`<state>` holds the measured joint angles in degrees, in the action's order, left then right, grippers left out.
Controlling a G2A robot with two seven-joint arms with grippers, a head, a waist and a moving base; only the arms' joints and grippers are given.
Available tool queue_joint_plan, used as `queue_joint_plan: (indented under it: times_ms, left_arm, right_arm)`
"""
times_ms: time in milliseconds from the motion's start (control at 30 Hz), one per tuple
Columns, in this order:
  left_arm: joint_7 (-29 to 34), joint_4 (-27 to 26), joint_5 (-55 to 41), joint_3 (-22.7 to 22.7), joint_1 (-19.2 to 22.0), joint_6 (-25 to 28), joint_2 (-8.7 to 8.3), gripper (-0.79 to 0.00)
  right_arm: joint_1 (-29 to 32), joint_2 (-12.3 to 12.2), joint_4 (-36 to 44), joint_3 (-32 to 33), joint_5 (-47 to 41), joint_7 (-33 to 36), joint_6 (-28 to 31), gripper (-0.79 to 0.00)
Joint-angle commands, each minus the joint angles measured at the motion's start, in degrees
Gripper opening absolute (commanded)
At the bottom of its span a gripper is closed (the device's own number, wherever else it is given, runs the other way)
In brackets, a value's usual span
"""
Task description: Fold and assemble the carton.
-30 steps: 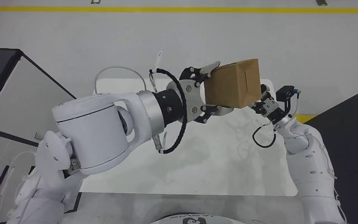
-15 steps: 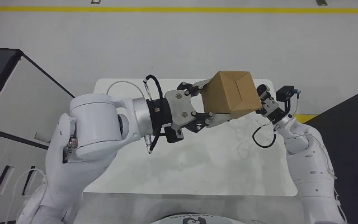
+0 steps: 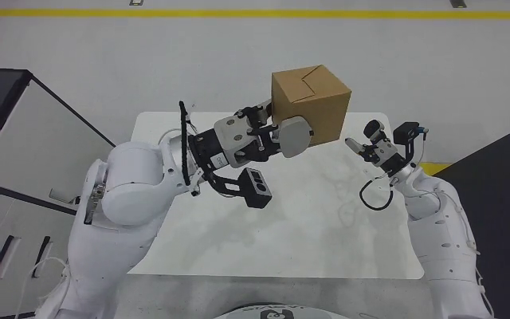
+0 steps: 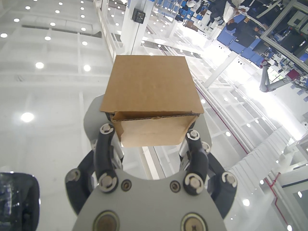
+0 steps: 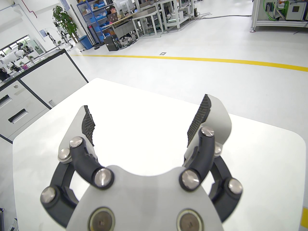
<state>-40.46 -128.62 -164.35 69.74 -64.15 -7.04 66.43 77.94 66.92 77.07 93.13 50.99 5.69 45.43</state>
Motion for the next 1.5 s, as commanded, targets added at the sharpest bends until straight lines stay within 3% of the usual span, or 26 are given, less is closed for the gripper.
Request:
queue_joint_plan:
  times_ms: [0, 267, 533, 800, 1033, 1333, 1467]
  left_arm:
    - [0.77, 0.3, -2.55, 0.41, -0.39, -0.39, 0.06, -0.785]
    - [2.18, 0.83, -7.98, 1.05, -1.23, -0.81, 0.25, -0.785]
    - [1.59, 0.13, -6.97, 1.67, -1.47, -0.78, 0.18, -0.785]
    - [-4.08, -1.87, 11.15, 1.38, 1.42, -9.76, -0.58, -0.785]
    - [-1.9, -2.47, 25.51, -0.81, 5.2, -24.69, -0.98, -0.785]
    - [-1.58, -2.55, 26.27, -1.01, 5.33, -25.47, -1.0, -0.785]
    - [6.01, -4.05, 37.19, 0.1, 6.56, -32.99, -1.15, -0.785]
  right_arm:
    - [0.0, 0.0, 0.0, 0.0, 0.0, 0.0, 0.0, 0.0]
    - [0.0, 0.0, 0.0, 0.0, 0.0, 0.0, 0.0, 0.0]
    - [0.0, 0.0, 0.0, 0.0, 0.0, 0.0, 0.0, 0.0]
    - [0.0, 0.0, 0.0, 0.0, 0.0, 0.0, 0.0, 0.0]
    - [0.0, 0.0, 0.0, 0.0, 0.0, 0.0, 0.0, 0.0]
    - [0.0, 0.0, 0.0, 0.0, 0.0, 0.0, 0.0, 0.0]
    - [0.0, 0.0, 0.0, 0.0, 0.0, 0.0, 0.0, 0.0]
